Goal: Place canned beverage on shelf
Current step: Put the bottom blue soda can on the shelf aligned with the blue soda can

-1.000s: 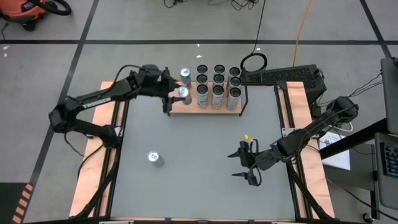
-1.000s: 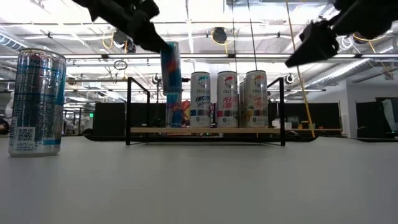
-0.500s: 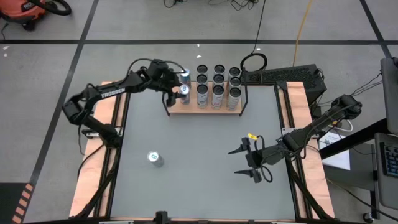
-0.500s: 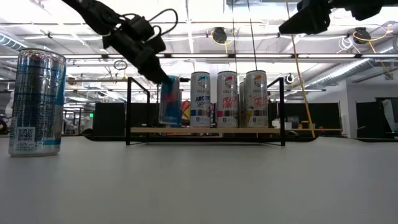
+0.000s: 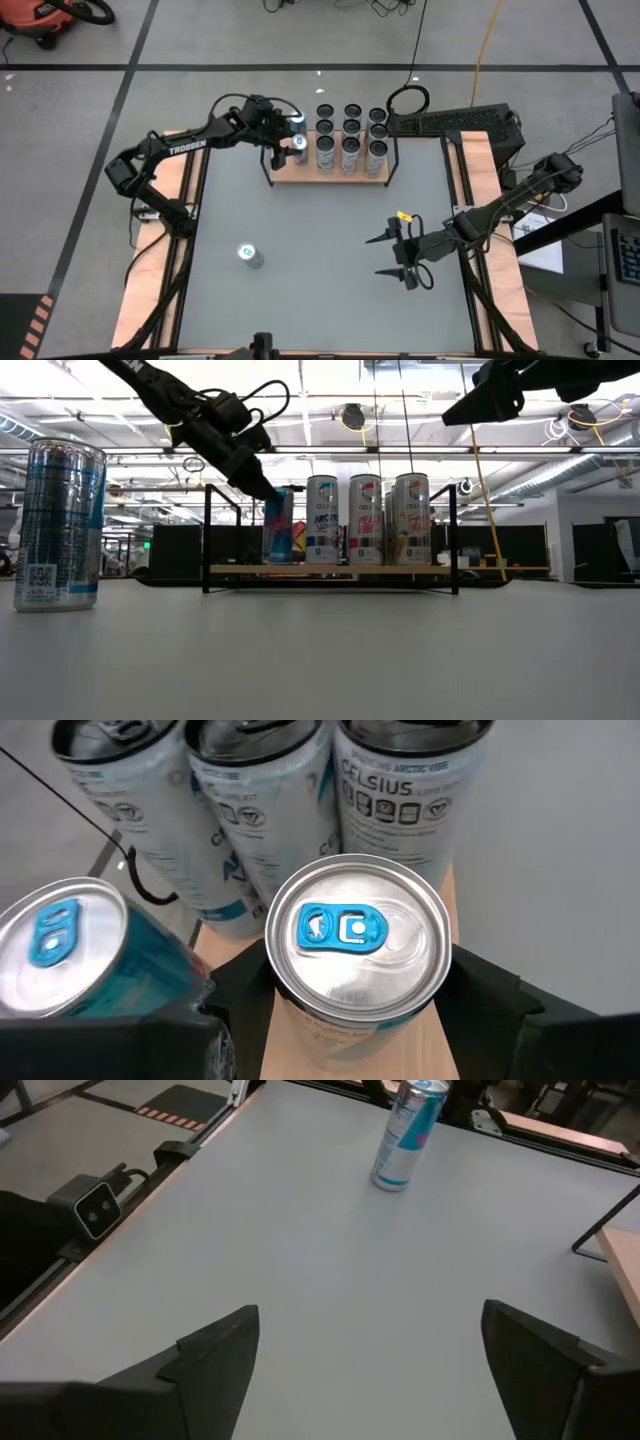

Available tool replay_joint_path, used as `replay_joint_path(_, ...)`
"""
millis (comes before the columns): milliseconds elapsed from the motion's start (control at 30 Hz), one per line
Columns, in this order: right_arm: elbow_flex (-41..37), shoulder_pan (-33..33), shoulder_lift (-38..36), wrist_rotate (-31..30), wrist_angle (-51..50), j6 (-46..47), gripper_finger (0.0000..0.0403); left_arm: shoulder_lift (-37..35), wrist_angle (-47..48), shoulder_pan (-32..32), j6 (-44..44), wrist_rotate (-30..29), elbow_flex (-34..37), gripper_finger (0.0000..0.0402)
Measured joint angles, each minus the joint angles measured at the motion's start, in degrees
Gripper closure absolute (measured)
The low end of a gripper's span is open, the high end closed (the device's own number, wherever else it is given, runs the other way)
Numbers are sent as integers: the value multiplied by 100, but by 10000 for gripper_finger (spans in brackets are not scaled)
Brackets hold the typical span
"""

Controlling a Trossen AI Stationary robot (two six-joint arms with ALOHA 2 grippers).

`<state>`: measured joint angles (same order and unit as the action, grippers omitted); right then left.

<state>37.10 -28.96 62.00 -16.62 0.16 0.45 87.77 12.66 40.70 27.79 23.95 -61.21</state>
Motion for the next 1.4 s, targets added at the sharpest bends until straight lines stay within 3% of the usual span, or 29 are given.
replay_joint_path(933,0,17,2,13,-3,61,85,0,-25,16,263,-387,0,142)
replay_joint_path(1400,0,17,2,20,-3,61,85,-7,-76,-132,313,-852,-4,131)
